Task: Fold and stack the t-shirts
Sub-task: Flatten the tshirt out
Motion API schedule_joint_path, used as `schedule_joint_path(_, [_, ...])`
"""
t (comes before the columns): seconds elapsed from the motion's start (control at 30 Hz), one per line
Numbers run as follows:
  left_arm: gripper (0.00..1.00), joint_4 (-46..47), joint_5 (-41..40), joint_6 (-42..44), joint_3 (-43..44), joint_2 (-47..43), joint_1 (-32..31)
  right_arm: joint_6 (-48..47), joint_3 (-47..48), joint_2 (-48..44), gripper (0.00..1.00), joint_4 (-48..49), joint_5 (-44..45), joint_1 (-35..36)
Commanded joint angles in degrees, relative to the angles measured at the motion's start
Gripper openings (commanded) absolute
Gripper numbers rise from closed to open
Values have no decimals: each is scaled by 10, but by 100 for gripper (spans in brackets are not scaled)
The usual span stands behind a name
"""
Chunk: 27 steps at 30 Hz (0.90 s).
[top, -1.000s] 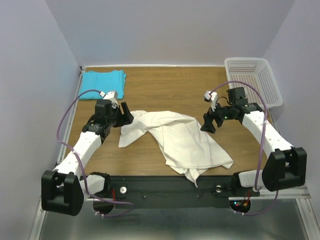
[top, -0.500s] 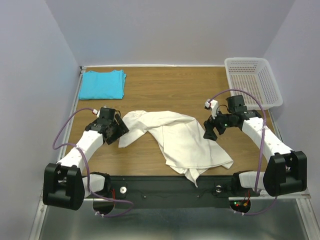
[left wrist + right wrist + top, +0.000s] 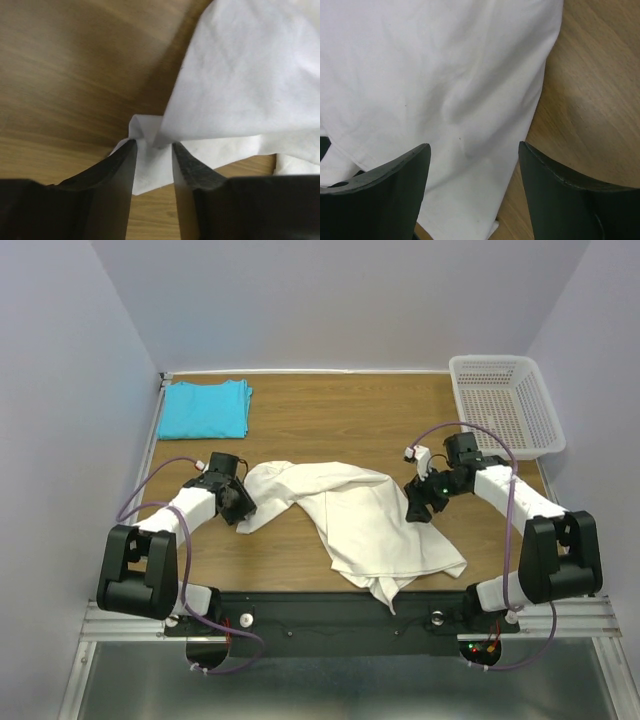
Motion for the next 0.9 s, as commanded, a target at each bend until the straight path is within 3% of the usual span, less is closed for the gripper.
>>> schedule_joint_path(0.0, [40,31,29,27,5,2,-1,13,-7,9,75,11,-25,-3])
schedule_joint_path(0.13, [13,50,40,38,-4,-20,-1,-25,-16,-38,75,-1,-60,9])
schedule_joint_path(0.23, [0,57,51,49,-6,-30,-1,-102,6,-55,77,-54,-102,43])
schedule_joint_path(0.37, [0,60,60,59,-2,-46,-1,-140,48,-46,77,-75,-112,135])
schedule_joint_path(0.43, [0,60,65,60,1,-66,-1,-148,68,-24,77,-70,-88,248])
schedule_joint_path(0.57, [0,57,73,55,8,-115,0,-116,94,33,76,-27,-39,385])
schedule_joint_path(0.7, [0,44,65,47,16,-140,4,-70,114,83,73,25,25,478])
schedule_joint_path(0.87, [0,35,64,45,10,-161,13,3,141,148,62,66,140,538])
